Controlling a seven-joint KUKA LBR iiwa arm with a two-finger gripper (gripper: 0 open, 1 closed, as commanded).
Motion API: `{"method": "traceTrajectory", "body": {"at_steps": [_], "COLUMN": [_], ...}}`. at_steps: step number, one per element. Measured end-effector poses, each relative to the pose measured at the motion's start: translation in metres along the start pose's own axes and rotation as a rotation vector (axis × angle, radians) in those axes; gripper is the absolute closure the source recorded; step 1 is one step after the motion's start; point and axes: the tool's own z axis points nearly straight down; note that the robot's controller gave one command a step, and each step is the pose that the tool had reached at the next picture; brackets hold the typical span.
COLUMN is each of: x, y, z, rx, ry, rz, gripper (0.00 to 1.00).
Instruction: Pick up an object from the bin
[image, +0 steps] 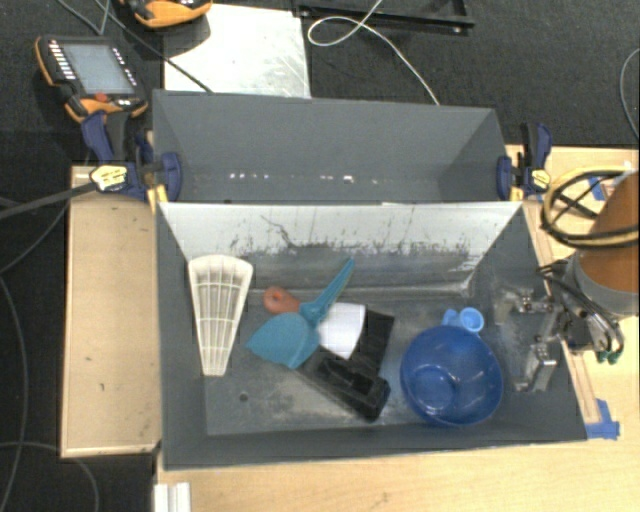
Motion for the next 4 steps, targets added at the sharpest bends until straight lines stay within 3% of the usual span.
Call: {"method": "traceTrajectory", "body": {"at_steps": [1, 2, 3, 4], "x": [0.0, -0.009, -0.002, -0.054], "y": [0.0, 0.068, 0.083, 0.129], "z": [0.0, 0.082, 0.111, 0.111], "rx": [0.0, 0.002, -0.002, 0.002], "ry": [0.0, -0.008, -0.003, -0.014], "rz": [-0.002, -0.076, -0.045, -0.206], "gripper": [0.0, 0.0, 0.0, 0.0]}}
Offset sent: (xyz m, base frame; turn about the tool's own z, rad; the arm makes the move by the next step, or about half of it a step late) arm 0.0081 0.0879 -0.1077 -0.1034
